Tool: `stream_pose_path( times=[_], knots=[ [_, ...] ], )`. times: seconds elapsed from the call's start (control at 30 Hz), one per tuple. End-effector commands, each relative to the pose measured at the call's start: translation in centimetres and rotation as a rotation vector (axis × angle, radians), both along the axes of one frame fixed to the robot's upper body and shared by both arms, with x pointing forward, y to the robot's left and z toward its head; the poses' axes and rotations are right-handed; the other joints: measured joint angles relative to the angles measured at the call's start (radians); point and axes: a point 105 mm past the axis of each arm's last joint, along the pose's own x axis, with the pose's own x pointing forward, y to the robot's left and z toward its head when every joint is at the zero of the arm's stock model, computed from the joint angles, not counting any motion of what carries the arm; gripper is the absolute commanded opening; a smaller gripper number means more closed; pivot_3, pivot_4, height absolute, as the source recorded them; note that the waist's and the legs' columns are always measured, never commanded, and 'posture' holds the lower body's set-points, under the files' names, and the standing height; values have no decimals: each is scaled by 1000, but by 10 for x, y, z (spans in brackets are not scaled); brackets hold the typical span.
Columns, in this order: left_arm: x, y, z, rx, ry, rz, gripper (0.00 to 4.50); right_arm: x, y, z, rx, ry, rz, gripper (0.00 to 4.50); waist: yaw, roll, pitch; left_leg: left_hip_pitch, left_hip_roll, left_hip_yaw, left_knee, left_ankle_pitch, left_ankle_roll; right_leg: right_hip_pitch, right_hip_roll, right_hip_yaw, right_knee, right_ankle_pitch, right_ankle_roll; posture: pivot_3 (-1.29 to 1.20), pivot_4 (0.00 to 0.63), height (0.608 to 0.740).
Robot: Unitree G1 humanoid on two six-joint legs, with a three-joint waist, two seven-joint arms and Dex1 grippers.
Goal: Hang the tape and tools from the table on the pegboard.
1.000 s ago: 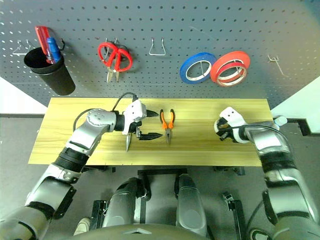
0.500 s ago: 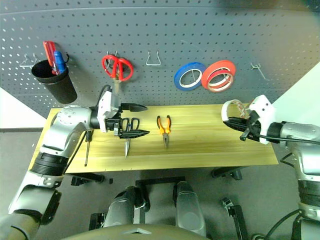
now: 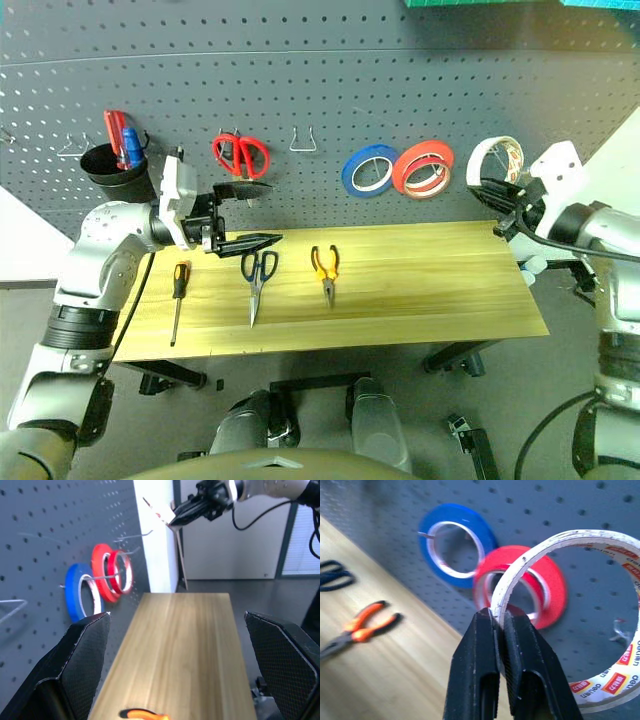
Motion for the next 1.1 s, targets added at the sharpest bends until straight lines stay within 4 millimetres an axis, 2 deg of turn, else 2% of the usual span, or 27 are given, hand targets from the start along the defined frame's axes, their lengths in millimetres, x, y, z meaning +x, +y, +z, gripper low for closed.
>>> stream_pose_path(
  times=[0.03, 0.2, 0.7, 0.9, 1.1],
  knots=[
    [5, 1, 20, -48, -70, 30, 4500, 16, -8, 10, -32, -72, -53, 40, 0, 0, -3, 0, -1, 0, 2, 0, 0, -1, -1, 1, 5, -1, 2, -196, 11, 730],
    [3, -7, 25, -76, -78, 17, 4500, 27, -16, -2, -43, -50, -87, 40, 4, 0, -8, 1, -1, 1, 3, 2, -3, -1, -1, 1, 8, -1, 4, -168, 15, 730],
    [7, -25, 31, -81, -103, 4, 4500, 41, -31, -11, -49, -61, -147, 40, 9, 3, -12, 3, -2, 1, 5, 4, -2, 1, -1, 2, 11, -2, 5, -149, 30, 730],
    [5, -27, 31, -77, -100, -6, 4500, 23, -16, -1, -17, -40, -25, 40, 11, 4, -13, 4, -2, 1, 5, 4, -2, 1, -1, 3, 14, -2, 6, -149, 37, 730],
    [3, -27, 31, -75, -93, -8, 4500, 8, -19, 3, -18, -30, -18, 40, 23, 4, -13, 5, -2, 1, 9, 3, -3, 0, -3, 4, 22, -5, 6, -160, 44, 730]
  ],
)
